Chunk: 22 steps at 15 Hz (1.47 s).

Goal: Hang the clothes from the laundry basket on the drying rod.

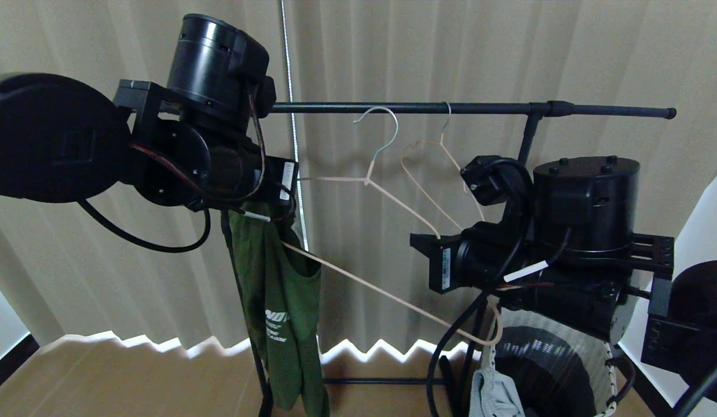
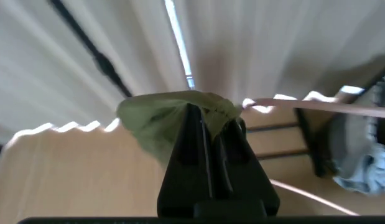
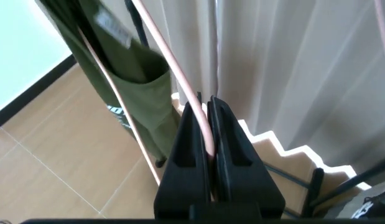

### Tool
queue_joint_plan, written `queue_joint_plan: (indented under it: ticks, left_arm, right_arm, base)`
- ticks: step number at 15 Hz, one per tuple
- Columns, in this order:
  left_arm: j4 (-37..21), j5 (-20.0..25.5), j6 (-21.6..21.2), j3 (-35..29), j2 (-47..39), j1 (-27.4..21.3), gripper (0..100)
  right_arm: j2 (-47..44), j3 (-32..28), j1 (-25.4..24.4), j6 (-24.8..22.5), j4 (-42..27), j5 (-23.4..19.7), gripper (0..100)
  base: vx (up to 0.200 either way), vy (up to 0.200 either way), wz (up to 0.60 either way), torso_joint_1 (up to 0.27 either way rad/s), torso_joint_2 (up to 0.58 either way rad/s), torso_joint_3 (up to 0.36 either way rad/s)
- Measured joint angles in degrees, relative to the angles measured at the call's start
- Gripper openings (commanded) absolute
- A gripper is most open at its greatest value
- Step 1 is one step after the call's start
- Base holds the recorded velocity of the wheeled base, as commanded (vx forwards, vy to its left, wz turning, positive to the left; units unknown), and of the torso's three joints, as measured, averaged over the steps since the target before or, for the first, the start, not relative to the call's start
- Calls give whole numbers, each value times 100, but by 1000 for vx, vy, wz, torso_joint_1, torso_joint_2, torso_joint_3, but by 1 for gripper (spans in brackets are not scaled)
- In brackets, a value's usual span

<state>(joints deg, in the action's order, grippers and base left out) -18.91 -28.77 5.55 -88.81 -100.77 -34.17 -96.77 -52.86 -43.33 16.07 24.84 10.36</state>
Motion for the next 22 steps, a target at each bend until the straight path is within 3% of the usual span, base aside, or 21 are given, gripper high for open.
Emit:
queue_joint_plan:
  ticks: [5,9,13,16,19,21,22]
  left_arm:
    - [-2,1564,-243,13,306,-28,0]
    - [20,1593,-614,24,408,527,0]
    - [27,1553,-652,24,396,981,0]
    - [117,1566,-702,17,383,986,0]
    - [499,1643,-751,85,369,794,0]
    - [635,1892,-801,105,355,652,0]
    - [638,2231,-803,110,356,612,0]
  right_arm:
    - [-332,-69,-28,0,2,-95,0]
    - [-249,55,94,2,-5,-111,0]
    - [146,178,282,0,-18,-367,0]
    - [322,193,301,-1,-18,-489,0]
    - [330,182,256,-17,-18,-908,0]
    - [269,143,236,-26,-7,-979,0]
    - [217,116,232,-26,-5,-990,0]
  base:
    - [0,0,0,0,0,0]
    - [0,0,0,0,0,0]
    - [0,0,0,0,0,0]
    - [0,0,0,0,0,0]
    - [0,0,0,0,0,0]
    - [0,0,0,0,0,0]
    - [0,0,0,0,0,0]
